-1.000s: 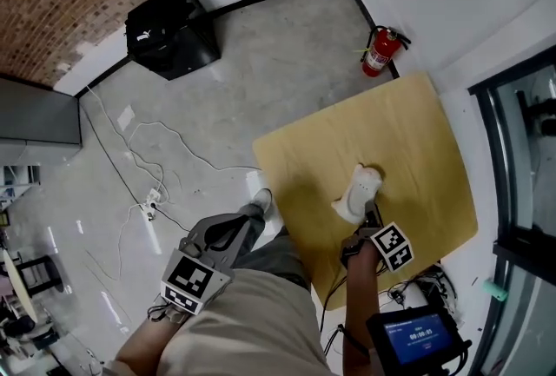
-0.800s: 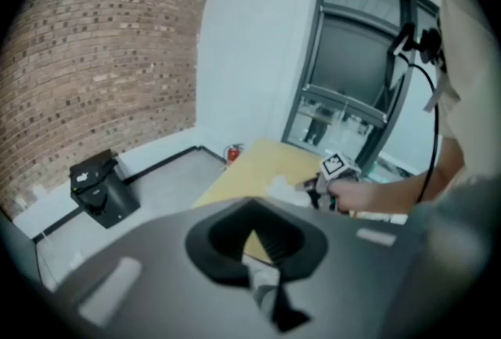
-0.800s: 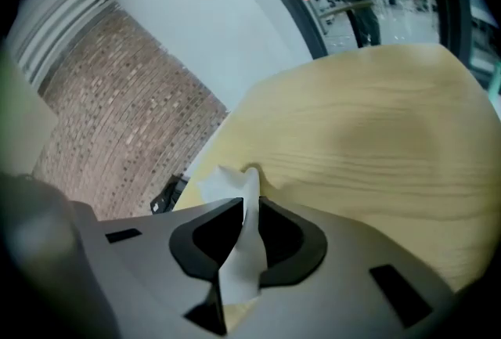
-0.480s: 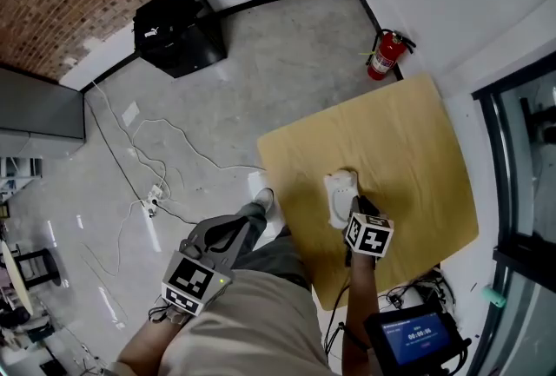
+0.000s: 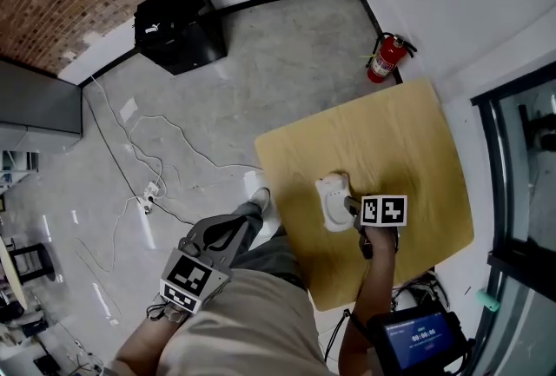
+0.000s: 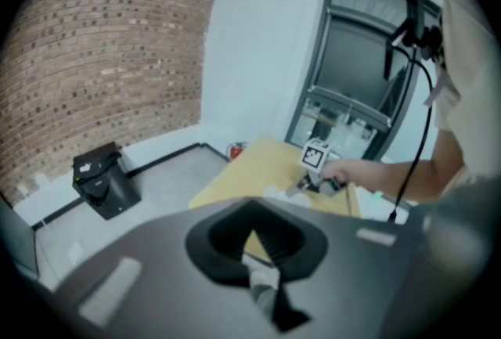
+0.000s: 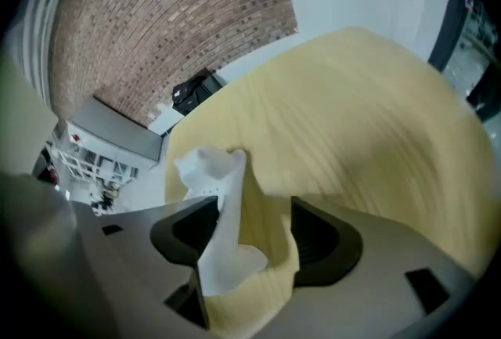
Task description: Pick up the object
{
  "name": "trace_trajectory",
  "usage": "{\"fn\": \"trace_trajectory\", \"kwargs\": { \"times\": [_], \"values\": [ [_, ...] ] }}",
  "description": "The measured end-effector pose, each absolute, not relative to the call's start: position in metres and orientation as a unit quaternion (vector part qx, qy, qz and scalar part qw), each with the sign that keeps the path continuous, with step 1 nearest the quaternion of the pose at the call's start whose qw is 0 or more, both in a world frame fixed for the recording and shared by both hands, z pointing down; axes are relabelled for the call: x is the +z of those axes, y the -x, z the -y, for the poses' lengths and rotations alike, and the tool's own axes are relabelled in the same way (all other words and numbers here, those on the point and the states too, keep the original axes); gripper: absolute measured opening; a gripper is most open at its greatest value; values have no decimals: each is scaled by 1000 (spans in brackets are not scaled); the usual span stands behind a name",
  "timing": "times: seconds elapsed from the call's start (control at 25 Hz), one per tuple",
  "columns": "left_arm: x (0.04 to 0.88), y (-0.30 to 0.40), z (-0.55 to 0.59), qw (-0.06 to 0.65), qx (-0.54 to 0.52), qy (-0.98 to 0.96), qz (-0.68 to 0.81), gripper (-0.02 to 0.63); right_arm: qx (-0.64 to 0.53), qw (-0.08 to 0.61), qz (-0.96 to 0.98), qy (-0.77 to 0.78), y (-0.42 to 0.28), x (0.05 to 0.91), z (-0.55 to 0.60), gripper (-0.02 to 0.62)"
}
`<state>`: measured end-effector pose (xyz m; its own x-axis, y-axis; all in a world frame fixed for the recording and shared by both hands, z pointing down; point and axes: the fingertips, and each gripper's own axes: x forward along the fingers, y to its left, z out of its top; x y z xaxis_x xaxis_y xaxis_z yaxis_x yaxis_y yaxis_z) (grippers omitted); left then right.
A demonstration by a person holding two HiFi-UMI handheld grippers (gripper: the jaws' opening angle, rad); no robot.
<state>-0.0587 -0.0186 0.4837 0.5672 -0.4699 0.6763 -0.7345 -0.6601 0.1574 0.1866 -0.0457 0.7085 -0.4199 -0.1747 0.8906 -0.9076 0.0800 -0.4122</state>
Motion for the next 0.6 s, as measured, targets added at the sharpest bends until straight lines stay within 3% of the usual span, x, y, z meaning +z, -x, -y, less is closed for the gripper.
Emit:
{"fn": "trace_trajectory", "kwargs": {
  "times": [0.04, 0.12, 0.16, 0.24, 0.6],
  "values": [
    [485, 58, 20, 218, 305, -858, 351, 2, 557, 324, 649, -405, -186, 712, 45, 280],
    [488, 57, 20, 224, 306, -856, 351, 2, 575, 302, 658, -382, -180, 714, 45, 282],
    [489, 56, 21, 225, 306, -856, 351, 2, 574, 297, 667, -372, -175, 713, 45, 249],
    [491, 54, 21, 227, 307, -855, 351, 2, 564, 294, 683, -359, -164, 708, 45, 106],
    [493, 58, 19, 236, 304, -854, 350, 2, 524, 284, 704, -386, -158, 695, 52, 77]
  ]
}}
